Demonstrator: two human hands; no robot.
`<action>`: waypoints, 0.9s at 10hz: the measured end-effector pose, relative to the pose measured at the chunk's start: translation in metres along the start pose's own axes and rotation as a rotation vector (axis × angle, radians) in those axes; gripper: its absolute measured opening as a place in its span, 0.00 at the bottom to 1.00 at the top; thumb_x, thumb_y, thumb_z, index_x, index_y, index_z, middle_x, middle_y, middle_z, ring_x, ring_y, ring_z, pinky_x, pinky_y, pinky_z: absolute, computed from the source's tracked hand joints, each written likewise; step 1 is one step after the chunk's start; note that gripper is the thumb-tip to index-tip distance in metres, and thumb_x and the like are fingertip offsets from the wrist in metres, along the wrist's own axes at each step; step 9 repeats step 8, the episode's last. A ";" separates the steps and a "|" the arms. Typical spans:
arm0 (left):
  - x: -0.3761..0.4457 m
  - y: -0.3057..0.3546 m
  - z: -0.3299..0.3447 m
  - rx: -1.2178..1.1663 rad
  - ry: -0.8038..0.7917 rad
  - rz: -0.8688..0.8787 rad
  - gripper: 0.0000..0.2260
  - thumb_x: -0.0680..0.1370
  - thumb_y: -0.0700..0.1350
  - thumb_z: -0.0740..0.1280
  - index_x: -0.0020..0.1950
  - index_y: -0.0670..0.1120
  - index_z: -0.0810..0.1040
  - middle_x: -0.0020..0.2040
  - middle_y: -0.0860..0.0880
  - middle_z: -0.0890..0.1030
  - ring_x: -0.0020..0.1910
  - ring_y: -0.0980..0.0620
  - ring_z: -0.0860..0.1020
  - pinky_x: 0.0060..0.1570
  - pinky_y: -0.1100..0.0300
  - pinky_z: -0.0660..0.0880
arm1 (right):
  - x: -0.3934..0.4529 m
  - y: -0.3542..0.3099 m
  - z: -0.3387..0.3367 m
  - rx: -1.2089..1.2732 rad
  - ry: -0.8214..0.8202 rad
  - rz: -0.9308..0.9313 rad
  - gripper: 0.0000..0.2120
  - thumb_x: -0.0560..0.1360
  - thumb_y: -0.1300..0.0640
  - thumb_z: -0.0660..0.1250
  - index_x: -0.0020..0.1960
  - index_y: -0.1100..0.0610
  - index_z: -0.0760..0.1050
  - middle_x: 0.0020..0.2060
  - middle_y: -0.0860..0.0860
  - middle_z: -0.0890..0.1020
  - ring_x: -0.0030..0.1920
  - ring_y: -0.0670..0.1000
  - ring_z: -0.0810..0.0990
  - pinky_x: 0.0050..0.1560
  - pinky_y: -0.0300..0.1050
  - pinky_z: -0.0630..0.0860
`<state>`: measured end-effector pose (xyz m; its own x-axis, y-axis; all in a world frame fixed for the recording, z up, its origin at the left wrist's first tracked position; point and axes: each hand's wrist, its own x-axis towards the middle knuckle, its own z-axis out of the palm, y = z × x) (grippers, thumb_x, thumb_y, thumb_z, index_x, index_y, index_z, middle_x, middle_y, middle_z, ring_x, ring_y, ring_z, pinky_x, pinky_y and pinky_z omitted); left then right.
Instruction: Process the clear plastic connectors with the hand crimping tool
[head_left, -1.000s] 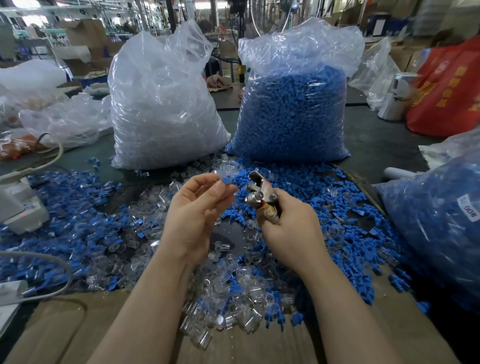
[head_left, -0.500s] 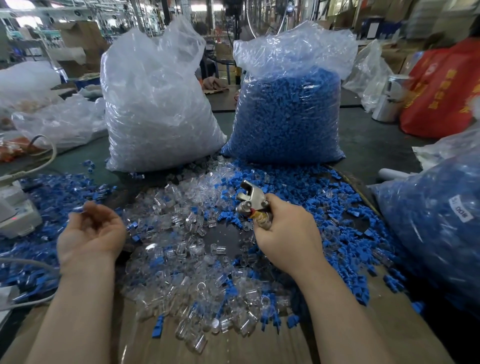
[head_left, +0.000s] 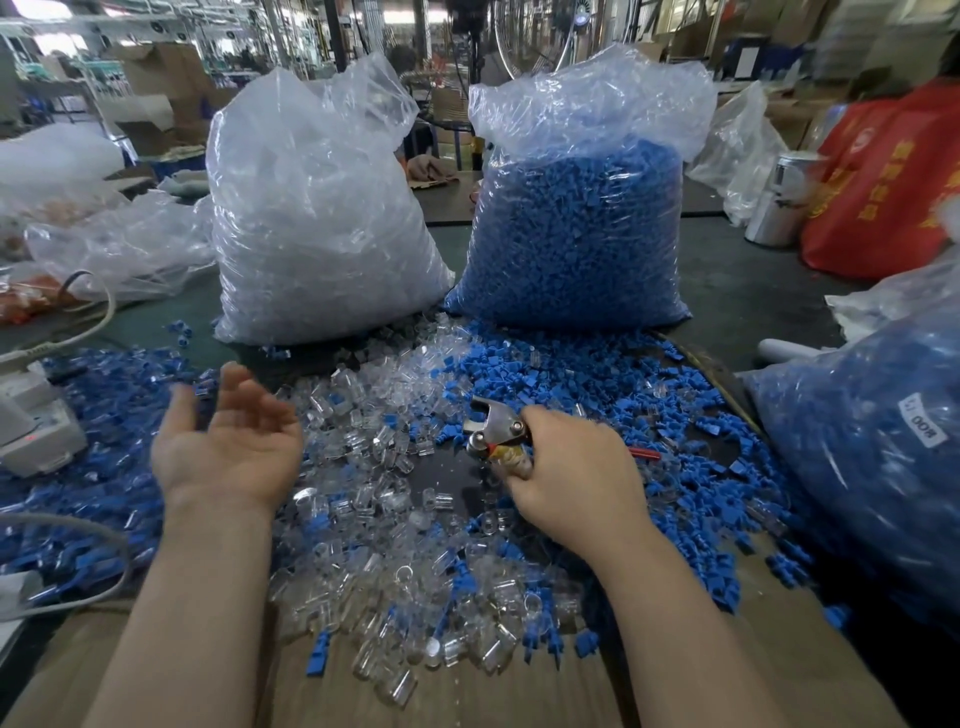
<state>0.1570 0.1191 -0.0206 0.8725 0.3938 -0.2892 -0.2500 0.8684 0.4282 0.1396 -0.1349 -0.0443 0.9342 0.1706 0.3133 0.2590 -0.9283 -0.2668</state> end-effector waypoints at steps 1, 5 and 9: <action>-0.018 -0.019 0.019 0.381 -0.165 0.019 0.14 0.81 0.56 0.61 0.46 0.48 0.80 0.35 0.54 0.81 0.31 0.60 0.78 0.33 0.68 0.74 | 0.002 0.000 0.004 -0.014 -0.025 0.021 0.20 0.71 0.34 0.68 0.48 0.49 0.69 0.41 0.44 0.73 0.41 0.50 0.72 0.42 0.48 0.65; -0.063 -0.066 0.042 1.013 -0.536 0.214 0.13 0.80 0.52 0.65 0.38 0.48 0.80 0.25 0.54 0.68 0.25 0.57 0.64 0.28 0.66 0.64 | 0.006 -0.002 -0.012 0.103 0.040 0.130 0.17 0.76 0.38 0.65 0.59 0.46 0.76 0.53 0.45 0.78 0.58 0.52 0.71 0.58 0.51 0.68; -0.169 -0.041 -0.007 1.461 -0.730 0.200 0.20 0.76 0.64 0.62 0.35 0.51 0.78 0.23 0.52 0.69 0.24 0.60 0.65 0.25 0.70 0.63 | -0.052 -0.024 -0.110 1.056 0.365 0.061 0.05 0.76 0.54 0.70 0.47 0.46 0.83 0.36 0.43 0.83 0.37 0.40 0.81 0.38 0.28 0.75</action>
